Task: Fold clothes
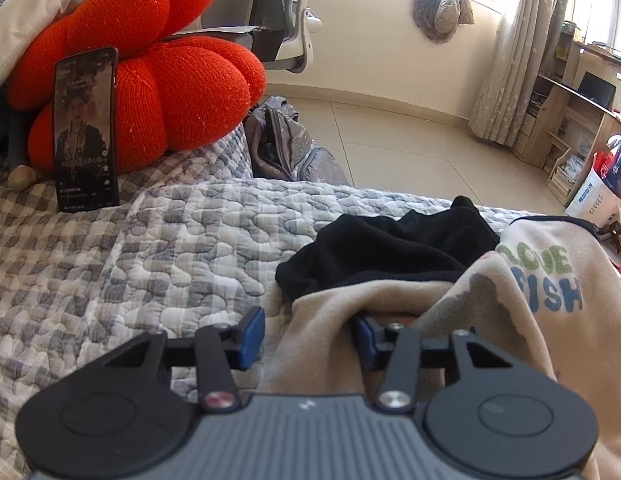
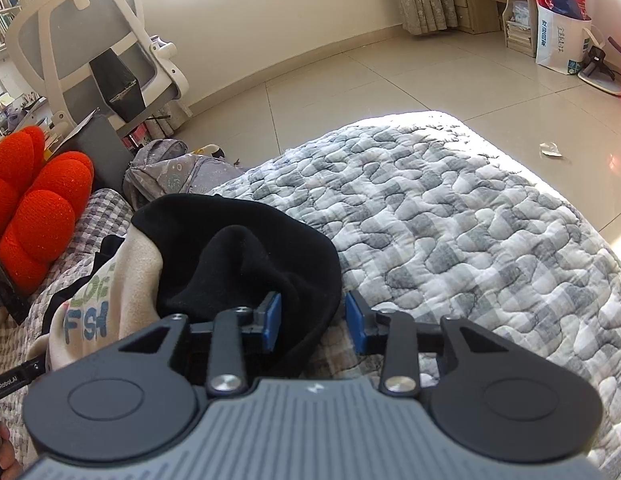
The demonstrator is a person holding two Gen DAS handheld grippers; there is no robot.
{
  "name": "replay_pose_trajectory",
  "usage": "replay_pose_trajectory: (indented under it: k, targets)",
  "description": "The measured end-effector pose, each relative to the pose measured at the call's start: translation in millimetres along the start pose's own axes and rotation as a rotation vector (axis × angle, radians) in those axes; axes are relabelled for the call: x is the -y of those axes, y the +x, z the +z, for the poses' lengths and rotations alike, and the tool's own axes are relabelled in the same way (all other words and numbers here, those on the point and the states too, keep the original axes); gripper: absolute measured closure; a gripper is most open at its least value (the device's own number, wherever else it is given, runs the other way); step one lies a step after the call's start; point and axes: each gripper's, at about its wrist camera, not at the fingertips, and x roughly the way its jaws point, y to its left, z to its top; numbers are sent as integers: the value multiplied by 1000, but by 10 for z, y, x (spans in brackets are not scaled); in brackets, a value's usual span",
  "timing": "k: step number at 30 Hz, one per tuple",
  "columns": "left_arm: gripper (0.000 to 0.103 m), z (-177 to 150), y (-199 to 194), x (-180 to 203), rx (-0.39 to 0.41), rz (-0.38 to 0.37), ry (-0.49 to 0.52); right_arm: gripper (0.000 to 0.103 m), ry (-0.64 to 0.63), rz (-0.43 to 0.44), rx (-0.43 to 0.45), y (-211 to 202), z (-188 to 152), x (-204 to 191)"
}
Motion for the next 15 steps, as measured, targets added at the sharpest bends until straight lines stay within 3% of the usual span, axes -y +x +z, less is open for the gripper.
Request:
replay_pose_trajectory:
  k: [1, 3, 10, 15]
  targets:
    - [74, 19, 0, 3, 2, -10, -4, 94, -3, 5, 6, 10, 10, -17]
    - [84, 48, -21, 0, 14, -13, -20, 94, -20, -9, 24, 12, 28, -44]
    - [88, 98, -257, -95, 62, -22, -85, 95, -3, -62, 102, -144, 112, 68]
    - [89, 74, -379, -216, 44, -2, -147, 96, -9, -116, 170, -314, 149, 144]
